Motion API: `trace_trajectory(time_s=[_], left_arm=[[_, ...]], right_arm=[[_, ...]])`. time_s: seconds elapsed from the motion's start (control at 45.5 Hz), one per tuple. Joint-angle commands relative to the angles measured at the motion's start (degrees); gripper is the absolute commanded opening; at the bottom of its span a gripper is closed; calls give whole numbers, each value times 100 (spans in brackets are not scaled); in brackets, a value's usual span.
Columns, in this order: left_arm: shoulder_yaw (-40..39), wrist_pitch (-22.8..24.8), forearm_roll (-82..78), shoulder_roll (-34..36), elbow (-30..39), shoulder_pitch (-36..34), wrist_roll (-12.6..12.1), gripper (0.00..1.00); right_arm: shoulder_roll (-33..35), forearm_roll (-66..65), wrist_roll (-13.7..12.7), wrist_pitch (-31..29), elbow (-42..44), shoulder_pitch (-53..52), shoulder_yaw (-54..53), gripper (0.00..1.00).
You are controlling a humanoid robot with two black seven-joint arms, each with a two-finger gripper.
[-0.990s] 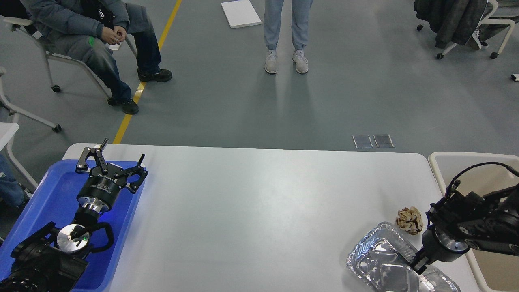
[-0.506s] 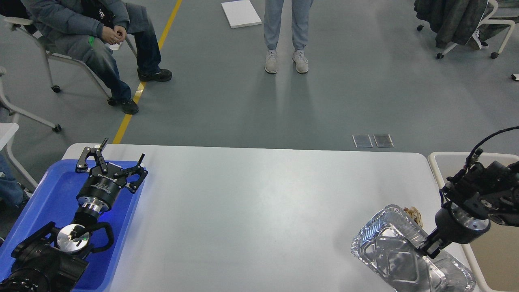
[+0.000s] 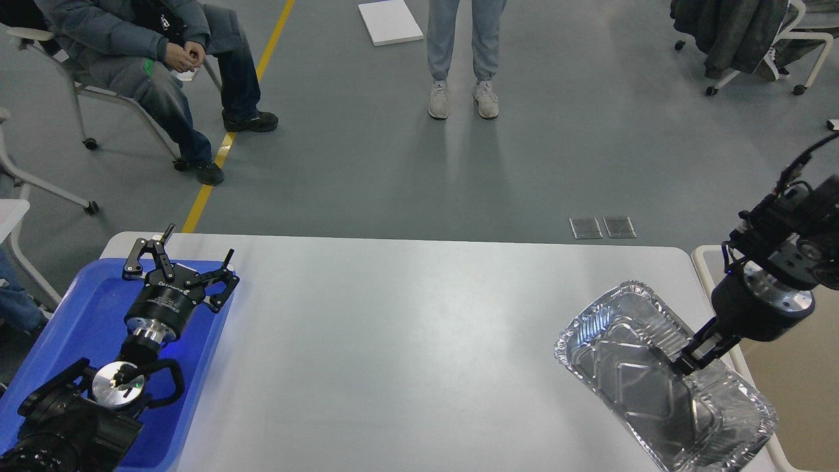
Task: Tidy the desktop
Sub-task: 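Lift the foil tray with the right gripper toward the bin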
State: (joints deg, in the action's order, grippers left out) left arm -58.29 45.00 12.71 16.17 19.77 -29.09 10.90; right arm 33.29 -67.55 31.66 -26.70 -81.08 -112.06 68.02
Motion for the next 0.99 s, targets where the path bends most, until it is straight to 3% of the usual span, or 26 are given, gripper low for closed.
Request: trace_trajectory(time_s=[0.0,0.088,0.484,0.968], left_arm=[[2,0,-6,0,0,0,0,100],[2,0,-5,0,0,0,0,100],[-7,0,-6,0,0,0,8,100],[-7,0,-5,0,0,0,0,100]], right_arm=[[-50,286,428,-853,-250,-878,27,0],[-199,392,586,-986,-259,-1019,27,0],[-507,1042,587,-1004,-57,-1178,27,0],[-121,2703,578,-1021,2631,597,756,0]])
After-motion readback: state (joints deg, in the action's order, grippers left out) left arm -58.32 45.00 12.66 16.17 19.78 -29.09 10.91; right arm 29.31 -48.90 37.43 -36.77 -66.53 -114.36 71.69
